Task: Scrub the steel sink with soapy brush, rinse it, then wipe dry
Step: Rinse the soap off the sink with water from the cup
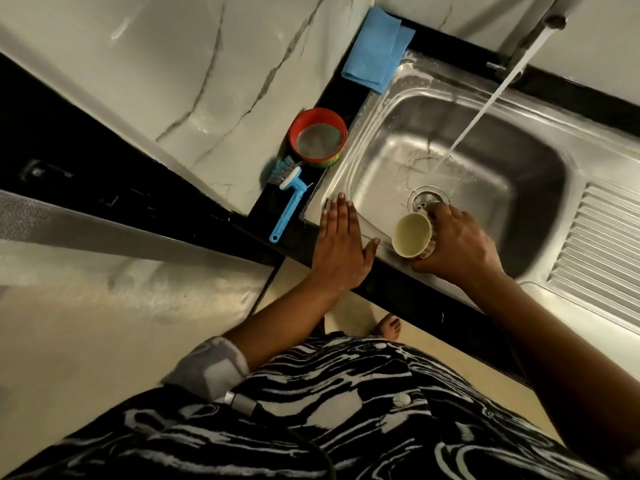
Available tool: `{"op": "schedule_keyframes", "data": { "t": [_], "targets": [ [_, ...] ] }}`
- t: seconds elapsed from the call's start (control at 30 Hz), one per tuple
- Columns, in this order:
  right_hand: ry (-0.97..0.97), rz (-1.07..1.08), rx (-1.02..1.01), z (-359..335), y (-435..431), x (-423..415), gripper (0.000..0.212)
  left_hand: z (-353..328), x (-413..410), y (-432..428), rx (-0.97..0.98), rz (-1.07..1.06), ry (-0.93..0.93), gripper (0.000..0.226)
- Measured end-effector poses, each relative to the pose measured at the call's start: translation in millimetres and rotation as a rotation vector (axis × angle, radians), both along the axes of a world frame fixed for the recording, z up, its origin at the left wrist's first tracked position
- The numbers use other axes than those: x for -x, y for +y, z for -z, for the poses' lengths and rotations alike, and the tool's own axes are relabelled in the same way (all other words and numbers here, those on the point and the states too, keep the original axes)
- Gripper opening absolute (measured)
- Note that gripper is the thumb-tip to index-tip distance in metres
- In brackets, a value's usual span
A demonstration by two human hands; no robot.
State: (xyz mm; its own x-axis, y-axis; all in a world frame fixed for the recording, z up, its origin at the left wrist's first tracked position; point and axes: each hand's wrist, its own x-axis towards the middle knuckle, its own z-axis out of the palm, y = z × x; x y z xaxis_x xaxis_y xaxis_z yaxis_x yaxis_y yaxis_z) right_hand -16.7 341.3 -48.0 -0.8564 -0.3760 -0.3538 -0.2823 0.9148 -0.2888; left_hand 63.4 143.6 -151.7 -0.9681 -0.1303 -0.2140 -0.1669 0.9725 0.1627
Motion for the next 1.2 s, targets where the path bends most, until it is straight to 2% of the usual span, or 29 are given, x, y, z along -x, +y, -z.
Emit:
{"op": "schedule_keyframes", "data": {
  "t": [0.2, 0.33, 0.43, 0.63, 0.77, 0.87, 1.03, 1.2],
  "targets": [
    [0.039, 0.017, -0.014, 1, -46, 10, 0.099, 0, 53, -15, -0.078, 0.02, -0.031, 0.088],
    [0.004, 0.093, 0.093, 1, -51, 16, 0.099, -3, 40, -27, -0.089, 0.043, 0.125, 0.077],
    [-0.012, 0.102, 0.133, 3, -44, 16, 0.104, -2, 6, -30, -0.047, 0.017, 0.179, 0.086],
    [0.009, 0.011, 0.022, 1, -53, 14, 0.101, 8, -20, -29, -0.043, -0.075, 0.084, 0.102],
    [0.058, -0.035, -0.028, -5, -78, 18, 0.098, 6, 6, -38, -0.054, -0.018, 0.057, 0.108],
    [0.071, 0.008, -0.059, -10, -99, 25, 0.101, 6, 24, -46, -0.057, 0.079, 0.049, 0.109],
    [0.066, 0.083, -0.036, -15, -105, 34, 0.097, 11, 30, -66, -0.047, 0.284, 0.1, 0.097],
    [0.077, 0.092, -0.037, -10, -88, 28, 0.097, 13, 15, -66, -0.044, 0.245, 0.098, 0.103]
  ]
}}
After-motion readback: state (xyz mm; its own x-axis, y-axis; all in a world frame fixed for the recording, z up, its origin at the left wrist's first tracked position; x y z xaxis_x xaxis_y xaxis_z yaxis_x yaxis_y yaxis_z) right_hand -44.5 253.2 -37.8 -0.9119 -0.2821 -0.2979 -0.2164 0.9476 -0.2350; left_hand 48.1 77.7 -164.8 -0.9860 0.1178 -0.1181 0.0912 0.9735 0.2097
